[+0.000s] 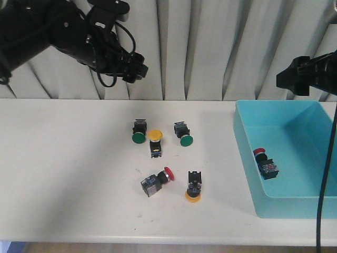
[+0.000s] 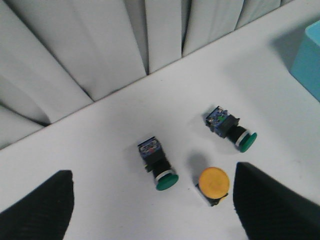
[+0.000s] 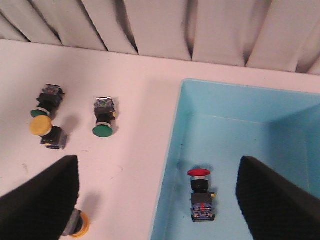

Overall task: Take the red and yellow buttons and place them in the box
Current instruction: 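Lower the left gripper onto the yellow-capped button and grasp it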

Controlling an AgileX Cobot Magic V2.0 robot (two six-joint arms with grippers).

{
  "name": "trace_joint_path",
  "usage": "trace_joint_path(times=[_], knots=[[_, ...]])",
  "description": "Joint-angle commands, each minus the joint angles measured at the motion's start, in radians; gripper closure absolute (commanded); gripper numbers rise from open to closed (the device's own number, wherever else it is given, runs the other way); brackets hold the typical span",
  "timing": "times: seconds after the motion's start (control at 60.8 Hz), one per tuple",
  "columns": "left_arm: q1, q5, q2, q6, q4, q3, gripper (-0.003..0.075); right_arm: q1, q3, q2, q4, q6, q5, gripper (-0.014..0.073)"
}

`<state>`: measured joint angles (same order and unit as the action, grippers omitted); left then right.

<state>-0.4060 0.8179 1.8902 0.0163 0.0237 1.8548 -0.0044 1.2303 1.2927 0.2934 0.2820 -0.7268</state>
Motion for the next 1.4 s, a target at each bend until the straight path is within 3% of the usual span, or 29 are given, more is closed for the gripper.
trace_joint_path(times=[0.0, 0.428, 0.707, 1.382], knots=[[-0.003, -0.006, 0.032, -0.008, -0.093, 0.105, 0.0093, -0.002, 0.027, -0.065, 0.058, 0.043, 0.013, -0.0010], [-0.003, 0.032, 0.243, 0.036, -0.141, 0.163, 0.0114, -0.002, 0.024, -0.110, 0.201, 0.192, -0.046, 0.0000], [-0.017, 0.027, 0.317, 0.051, -0.205, 0.163, 0.0129, -0.002, 0.023, -0.110, 0.204, 0.194, -0.040, 0.0000], [-0.062, -0.008, 0.378, 0.064, -0.155, 0.163, 0.0130, -0.002, 0.023, -0.110, 0.212, 0.192, -0.052, 0.0000]])
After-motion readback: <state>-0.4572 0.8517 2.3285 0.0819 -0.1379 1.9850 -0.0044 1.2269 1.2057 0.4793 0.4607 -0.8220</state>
